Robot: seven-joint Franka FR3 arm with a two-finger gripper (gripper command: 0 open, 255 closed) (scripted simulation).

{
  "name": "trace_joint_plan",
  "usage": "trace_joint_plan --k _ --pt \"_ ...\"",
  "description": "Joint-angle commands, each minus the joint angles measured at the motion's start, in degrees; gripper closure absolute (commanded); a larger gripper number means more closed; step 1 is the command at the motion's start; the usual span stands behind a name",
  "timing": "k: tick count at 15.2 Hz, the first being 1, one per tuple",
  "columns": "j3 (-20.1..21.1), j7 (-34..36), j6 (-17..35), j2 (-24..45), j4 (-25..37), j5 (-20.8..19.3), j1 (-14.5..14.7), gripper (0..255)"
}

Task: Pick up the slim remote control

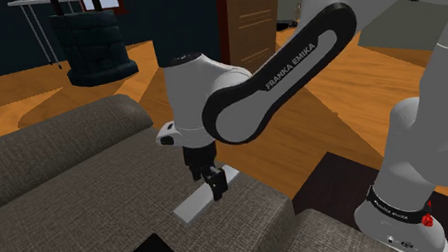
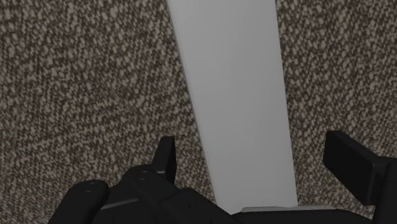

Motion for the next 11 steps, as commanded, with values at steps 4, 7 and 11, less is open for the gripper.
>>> trace_joint_plan --k 4,7,11 --pt "0.02 0.34 2.79 1.63 -1.20 -0.65 0.02 0" --pt "0.01 0.29 2.70 1.53 -1.21 -0.60 0.01 255" --pt "0.00 0.28 2.73 1.56 -1.21 -0.61 0.00 255"
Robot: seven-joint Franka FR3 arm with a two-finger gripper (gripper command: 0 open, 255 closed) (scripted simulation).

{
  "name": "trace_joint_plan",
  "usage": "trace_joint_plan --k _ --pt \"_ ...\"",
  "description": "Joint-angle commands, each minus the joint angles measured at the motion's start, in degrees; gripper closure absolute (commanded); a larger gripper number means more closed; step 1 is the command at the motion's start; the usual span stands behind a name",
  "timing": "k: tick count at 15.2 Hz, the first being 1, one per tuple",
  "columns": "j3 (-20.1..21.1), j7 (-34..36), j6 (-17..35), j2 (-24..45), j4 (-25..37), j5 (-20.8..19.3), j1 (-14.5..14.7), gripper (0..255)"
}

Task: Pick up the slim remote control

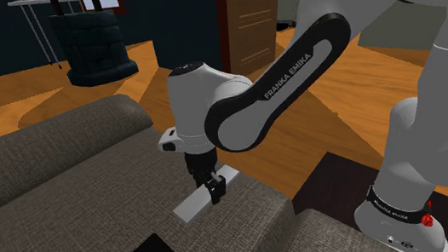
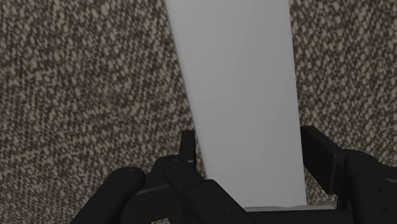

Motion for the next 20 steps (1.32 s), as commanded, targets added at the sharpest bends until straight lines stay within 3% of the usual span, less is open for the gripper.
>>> trace_joint_plan --k 1,20 --pt "-0.01 0.05 0.03 0.13 -0.04 0.01 -0.01 255" --pt "-0.36 -1.42 -11.64 -6.13 5.66 2.21 -0.14 255"
